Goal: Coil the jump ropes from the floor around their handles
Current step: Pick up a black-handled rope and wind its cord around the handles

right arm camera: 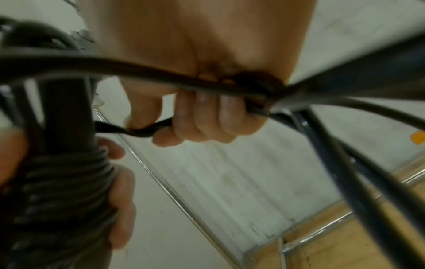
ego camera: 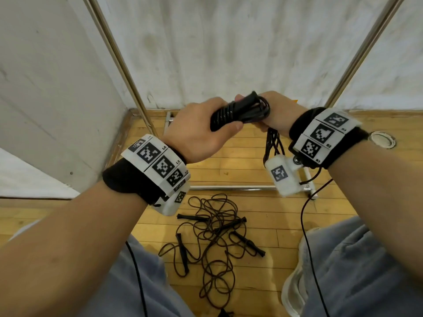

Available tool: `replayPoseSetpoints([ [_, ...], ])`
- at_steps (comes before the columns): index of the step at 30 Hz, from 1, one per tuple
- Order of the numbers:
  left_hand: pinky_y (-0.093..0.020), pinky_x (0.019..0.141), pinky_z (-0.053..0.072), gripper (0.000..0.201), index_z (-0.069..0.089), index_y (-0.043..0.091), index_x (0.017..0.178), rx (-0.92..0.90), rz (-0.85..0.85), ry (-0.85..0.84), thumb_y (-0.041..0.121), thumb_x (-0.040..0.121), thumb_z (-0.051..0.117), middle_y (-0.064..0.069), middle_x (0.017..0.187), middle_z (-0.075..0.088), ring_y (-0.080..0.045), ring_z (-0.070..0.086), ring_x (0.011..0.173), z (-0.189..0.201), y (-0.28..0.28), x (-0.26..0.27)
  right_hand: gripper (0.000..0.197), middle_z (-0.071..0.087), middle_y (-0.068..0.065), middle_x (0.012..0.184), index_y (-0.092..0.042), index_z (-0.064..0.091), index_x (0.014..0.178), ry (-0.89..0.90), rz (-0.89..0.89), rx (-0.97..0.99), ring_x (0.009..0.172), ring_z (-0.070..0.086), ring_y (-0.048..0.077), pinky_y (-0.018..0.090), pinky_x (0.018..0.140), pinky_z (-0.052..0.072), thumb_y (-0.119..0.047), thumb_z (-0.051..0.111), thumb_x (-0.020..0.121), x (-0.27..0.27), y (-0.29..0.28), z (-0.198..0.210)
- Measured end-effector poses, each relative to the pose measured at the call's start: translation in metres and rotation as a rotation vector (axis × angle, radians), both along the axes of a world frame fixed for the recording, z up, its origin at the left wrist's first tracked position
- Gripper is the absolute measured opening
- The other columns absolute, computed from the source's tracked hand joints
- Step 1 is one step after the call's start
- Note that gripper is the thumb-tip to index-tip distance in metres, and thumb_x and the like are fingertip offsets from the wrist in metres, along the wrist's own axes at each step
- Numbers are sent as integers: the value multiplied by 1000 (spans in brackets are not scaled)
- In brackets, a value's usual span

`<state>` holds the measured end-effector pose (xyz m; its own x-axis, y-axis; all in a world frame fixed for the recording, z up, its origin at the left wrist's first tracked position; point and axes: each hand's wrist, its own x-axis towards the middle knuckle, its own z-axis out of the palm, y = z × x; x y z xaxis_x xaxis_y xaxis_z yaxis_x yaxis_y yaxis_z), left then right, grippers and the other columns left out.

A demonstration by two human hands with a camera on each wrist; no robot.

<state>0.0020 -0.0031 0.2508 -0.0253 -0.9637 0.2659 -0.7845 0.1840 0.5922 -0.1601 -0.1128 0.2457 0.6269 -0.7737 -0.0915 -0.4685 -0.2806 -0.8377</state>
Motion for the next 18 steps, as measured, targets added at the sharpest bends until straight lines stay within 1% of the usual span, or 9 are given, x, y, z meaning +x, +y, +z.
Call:
replayPoseSetpoints([
  [1,-38,63,52,39,57,20,107,-10,27,65,51,83,54,1,76,66,-18,64,70,1,0,0,43,45,-11,40,-26,56,53,-62,19,72,38,35,5,21,46,31,-20,50,95,4,2,-3],
  [3,-44,66,55,42,53,17,115,-29,71,189,47,85,56,-3,79,68,-22,67,71,3,-1,0,38,41,-10,47,-27,55,58,-214,41,217,41,30,7,19,43,27,-30,47,95,11,9,-9],
  [5,-45,68,56,39,51,20,120,-55,125,283,41,88,57,1,79,68,-19,67,71,5,-4,1,37,41,-6,52,-24,50,64,-267,37,208,46,29,11,22,44,27,-46,44,93,17,14,-14],
  [8,-45,73,56,30,52,24,120,-74,180,361,35,92,55,3,82,65,-19,66,74,8,-10,4,47,51,-3,54,-21,52,65,-245,17,101,52,43,15,28,58,38,-54,36,94,25,21,-17],
  [10,-45,73,56,22,52,28,114,-82,208,400,33,93,55,5,82,65,-20,66,74,11,-15,8,50,57,-3,55,-20,54,65,-167,34,57,56,51,13,29,67,42,-55,34,95,27,25,-19],
  [13,-43,67,58,16,53,28,107,-126,326,450,33,92,56,3,82,65,-21,68,69,13,-22,22,39,64,-7,62,-22,59,66,53,127,29,65,58,12,30,74,44,-47,47,93,28,31,-27],
  [15,-41,64,59,18,53,26,106,-166,414,469,34,91,55,3,82,66,-15,67,65,13,-26,35,22,68,-9,68,-21,63,76,200,180,47,71,62,7,29,75,43,-34,54,92,27,32,-34],
  [16,-41,65,59,19,53,25,106,-176,448,459,35,91,55,3,82,66,-12,67,65,11,-28,41,16,70,-8,74,-19,64,83,259,174,48,75,63,5,29,75,43,-29,55,92,25,30,-37],
  [18,-43,70,58,25,53,24,109,-166,495,401,40,89,53,5,83,66,-12,67,69,5,-32,49,18,67,-1,84,-16,65,96,386,83,16,82,61,15,32,75,45,-30,54,93,19,22,-42],
])
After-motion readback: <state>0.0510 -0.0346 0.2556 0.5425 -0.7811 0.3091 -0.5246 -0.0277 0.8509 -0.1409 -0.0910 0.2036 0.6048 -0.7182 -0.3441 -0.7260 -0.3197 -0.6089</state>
